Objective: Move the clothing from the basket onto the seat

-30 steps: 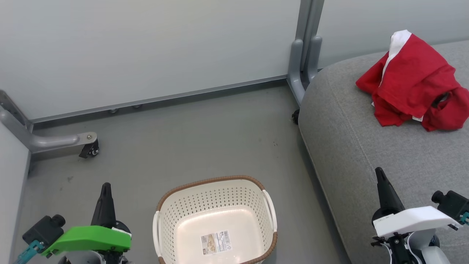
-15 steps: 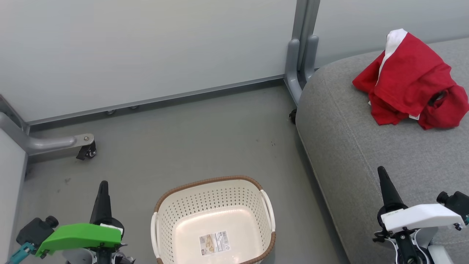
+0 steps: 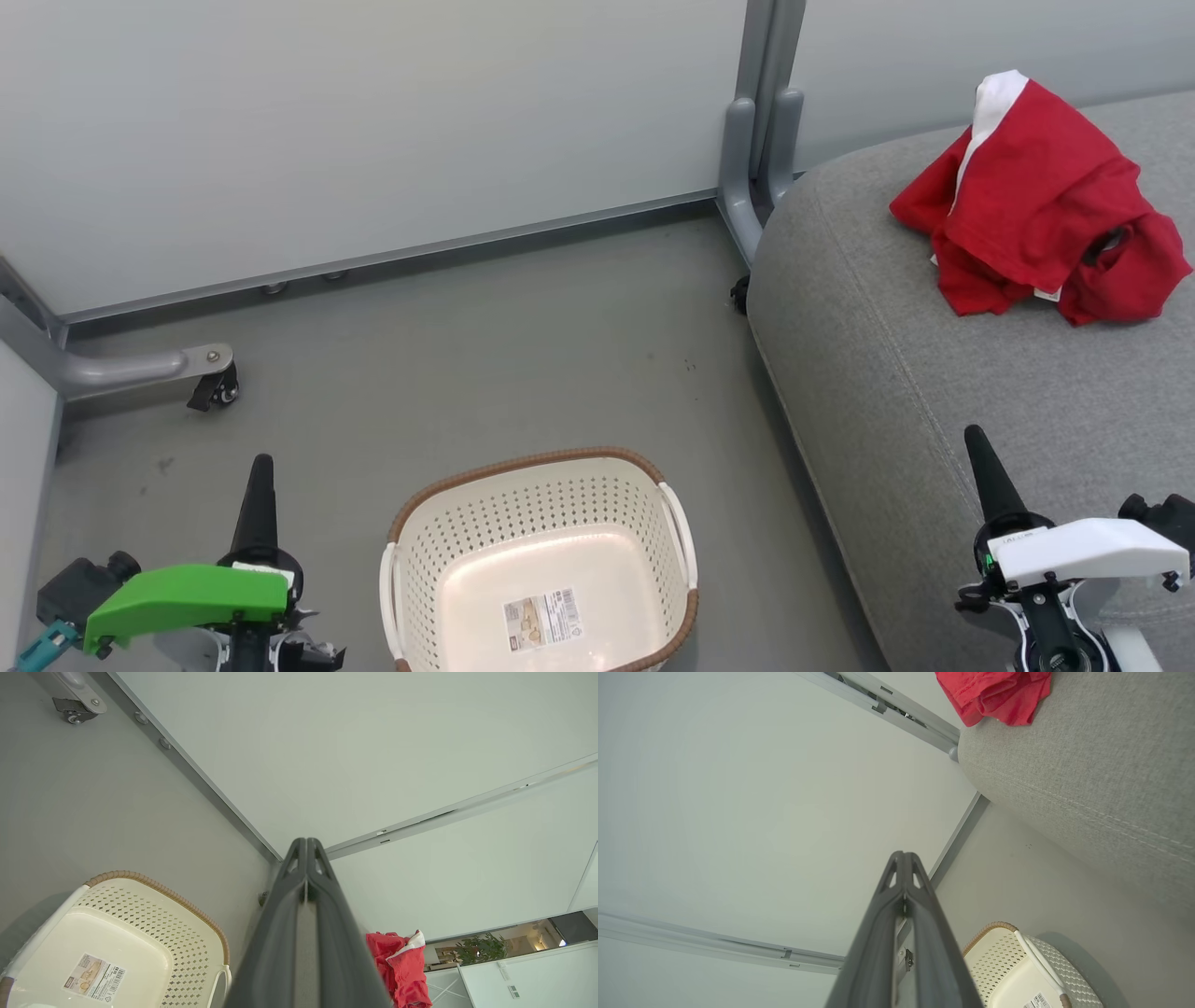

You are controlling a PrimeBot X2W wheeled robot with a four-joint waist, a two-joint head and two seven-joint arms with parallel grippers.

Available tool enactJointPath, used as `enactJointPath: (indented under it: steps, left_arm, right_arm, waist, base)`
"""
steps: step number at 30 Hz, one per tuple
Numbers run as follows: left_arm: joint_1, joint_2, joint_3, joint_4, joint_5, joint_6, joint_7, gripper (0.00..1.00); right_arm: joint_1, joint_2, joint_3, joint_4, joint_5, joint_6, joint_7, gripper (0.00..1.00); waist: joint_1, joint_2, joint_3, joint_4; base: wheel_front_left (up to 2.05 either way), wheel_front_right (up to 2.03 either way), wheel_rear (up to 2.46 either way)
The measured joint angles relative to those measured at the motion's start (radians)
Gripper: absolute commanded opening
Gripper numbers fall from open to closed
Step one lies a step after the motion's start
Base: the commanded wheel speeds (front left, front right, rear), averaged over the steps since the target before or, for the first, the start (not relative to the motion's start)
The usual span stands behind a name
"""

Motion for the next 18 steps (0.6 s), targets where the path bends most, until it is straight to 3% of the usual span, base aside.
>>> enactJointPath:
  steps: [18]
  left_arm:
    - [-0.013, 0.0, 0.018, -0.001, -0.164, -0.006, 0.043, 0.0]
  right_arm:
    - [-0.01, -0.002, -0.017, 0.012, 0.161, 0.0, 0.044, 0.0]
  waist:
    - [0.0, 0.0, 0.001, -0.013]
  base:
    - [0.0, 0.0, 0.0]
